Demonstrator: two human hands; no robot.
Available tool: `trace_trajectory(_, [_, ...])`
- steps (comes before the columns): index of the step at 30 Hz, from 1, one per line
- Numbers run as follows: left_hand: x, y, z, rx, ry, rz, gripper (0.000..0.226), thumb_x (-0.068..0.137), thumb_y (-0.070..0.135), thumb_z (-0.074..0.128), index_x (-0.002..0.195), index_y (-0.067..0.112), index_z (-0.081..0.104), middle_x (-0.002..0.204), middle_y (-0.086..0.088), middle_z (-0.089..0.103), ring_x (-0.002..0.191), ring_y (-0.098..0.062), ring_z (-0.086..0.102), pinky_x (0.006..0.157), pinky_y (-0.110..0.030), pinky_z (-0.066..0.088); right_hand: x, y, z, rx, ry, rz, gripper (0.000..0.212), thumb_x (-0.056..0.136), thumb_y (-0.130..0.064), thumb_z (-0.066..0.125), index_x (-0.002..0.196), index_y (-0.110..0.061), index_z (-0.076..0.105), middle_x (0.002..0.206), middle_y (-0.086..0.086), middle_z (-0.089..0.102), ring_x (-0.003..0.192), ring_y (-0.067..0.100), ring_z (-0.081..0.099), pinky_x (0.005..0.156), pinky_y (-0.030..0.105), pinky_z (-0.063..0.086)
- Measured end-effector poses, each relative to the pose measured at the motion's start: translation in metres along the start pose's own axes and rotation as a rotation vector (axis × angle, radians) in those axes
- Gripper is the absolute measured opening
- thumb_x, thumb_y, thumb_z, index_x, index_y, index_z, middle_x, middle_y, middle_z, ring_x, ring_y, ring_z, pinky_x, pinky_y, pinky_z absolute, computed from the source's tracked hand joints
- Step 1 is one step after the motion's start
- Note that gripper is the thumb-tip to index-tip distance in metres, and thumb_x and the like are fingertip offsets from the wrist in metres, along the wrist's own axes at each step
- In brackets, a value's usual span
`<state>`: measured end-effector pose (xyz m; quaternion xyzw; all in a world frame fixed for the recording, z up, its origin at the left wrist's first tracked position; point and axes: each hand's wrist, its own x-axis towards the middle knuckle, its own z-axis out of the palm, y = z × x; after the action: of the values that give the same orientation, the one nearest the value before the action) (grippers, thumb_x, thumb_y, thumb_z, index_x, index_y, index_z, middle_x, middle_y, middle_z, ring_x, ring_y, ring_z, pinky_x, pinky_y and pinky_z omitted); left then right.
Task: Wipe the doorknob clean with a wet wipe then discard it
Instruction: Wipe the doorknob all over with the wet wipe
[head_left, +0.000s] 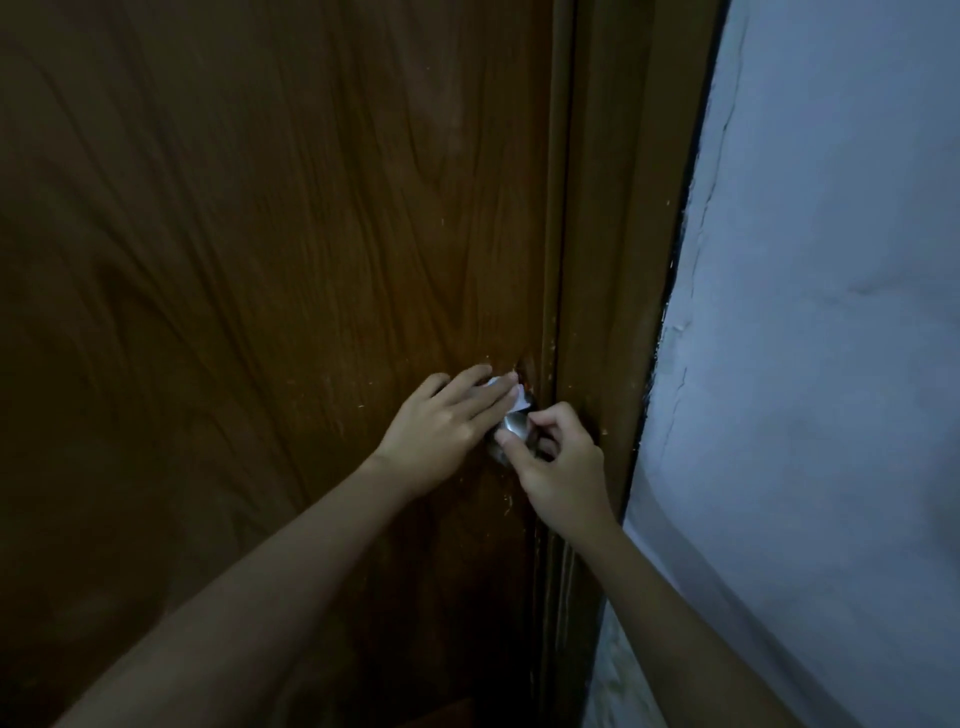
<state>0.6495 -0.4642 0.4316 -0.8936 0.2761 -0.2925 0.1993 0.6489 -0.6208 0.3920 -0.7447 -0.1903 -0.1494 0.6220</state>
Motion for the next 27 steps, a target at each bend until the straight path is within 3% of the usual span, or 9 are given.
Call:
trace_trajectory(4, [-0.017,-0.015,0.000,0.236,-0.146,0.048,0.075,0.073,0.031,0.056,0.141,0.018,0.027,0.151,-0.004,0.024,0.139,-0.024,0.020,0.100,-0.039,0.043,0.001,0.001,0.001,-0.012,0.006,-0.017,0.021,0.080,-0.018,0.069,0.092,-0.011,0.054,0.081,-0.013,0.058,0.074,-0.015,0.056,0.062,0.002,0.044])
trace_trajectory(6, [-0.017,-0.012,0.002,0.305,-0.200,0.068,0.080,0.082,0.033,0.047,0.144,0.017,-0.001,0.151,-0.007,-0.012,0.139,-0.028,-0.012,0.111,-0.045,0.027,0.002,0.003,0.002,-0.015,0.005,-0.021,0.022,0.079,-0.017,0.069,0.092,-0.010,0.053,0.081,-0.012,0.058,0.074,-0.013,0.057,0.062,0.003,0.045])
trace_trajectory(8, [-0.017,-0.005,0.004,0.308,-0.324,0.076,0.080,0.092,0.030,0.036,0.137,0.016,-0.027,0.138,-0.006,-0.042,0.127,-0.027,-0.038,0.116,-0.048,0.008,0.003,0.003,0.001,-0.015,-0.005,-0.014,0.023,0.079,-0.017,0.070,0.093,-0.009,0.053,0.081,-0.011,0.059,0.075,-0.013,0.057,0.061,0.004,0.046])
trace_trajectory(9, [-0.020,-0.003,0.005,0.307,-0.334,0.054,0.082,0.092,0.030,0.036,0.135,0.015,-0.033,0.135,-0.005,-0.047,0.126,-0.028,-0.040,0.116,-0.049,0.003,0.003,0.002,0.001,-0.011,-0.011,-0.004,0.024,0.078,-0.017,0.070,0.093,-0.009,0.052,0.082,-0.011,0.059,0.075,-0.014,0.057,0.060,0.003,0.045])
trace_trajectory(14, [-0.042,-0.007,0.012,0.414,-0.323,-0.071,0.104,0.080,0.050,0.048,0.139,0.013,-0.030,0.144,-0.012,-0.043,0.140,-0.027,-0.015,0.112,-0.049,-0.002,0.004,0.000,0.003,-0.050,0.015,-0.022,0.025,0.078,-0.017,0.070,0.091,-0.008,0.052,0.081,-0.009,0.058,0.072,-0.008,0.057,0.059,0.002,0.043])
trace_trajectory(18, [-0.031,0.007,0.014,0.420,-0.294,-0.077,0.092,0.088,0.045,0.041,0.138,0.016,-0.031,0.135,-0.010,-0.052,0.131,-0.033,-0.036,0.111,-0.053,-0.011,0.004,0.000,0.004,-0.042,0.002,-0.029,0.025,0.078,-0.014,0.070,0.092,-0.006,0.051,0.080,-0.011,0.057,0.072,-0.017,0.055,0.057,0.000,0.042])
trace_trajectory(20, [-0.028,0.015,0.017,0.364,-0.270,-0.175,0.098,0.084,0.046,0.045,0.139,0.013,-0.030,0.140,-0.011,-0.049,0.134,-0.034,-0.033,0.111,-0.051,-0.009,0.004,0.000,0.004,-0.045,0.009,-0.031,0.025,0.078,-0.015,0.071,0.092,-0.007,0.051,0.080,-0.011,0.057,0.073,-0.014,0.057,0.057,0.001,0.043])
trace_trajectory(23, [-0.043,0.026,0.025,0.365,-0.378,-0.238,0.104,0.085,0.046,0.046,0.132,0.009,-0.040,0.133,-0.014,-0.055,0.133,-0.035,-0.033,0.109,-0.052,-0.008,0.004,0.000,0.004,-0.060,0.016,-0.016,0.026,0.077,-0.021,0.071,0.091,-0.013,0.051,0.085,-0.006,0.059,0.079,-0.002,0.059,0.060,0.005,0.046])
trace_trajectory(27, [-0.043,0.019,0.026,0.378,-0.418,-0.209,0.100,0.090,0.042,0.041,0.124,0.012,-0.049,0.122,-0.011,-0.064,0.123,-0.032,-0.042,0.106,-0.054,-0.021,0.004,0.000,0.004,-0.055,0.013,-0.028,0.025,0.078,-0.017,0.071,0.090,-0.010,0.051,0.080,-0.010,0.058,0.072,-0.012,0.057,0.057,0.004,0.045])
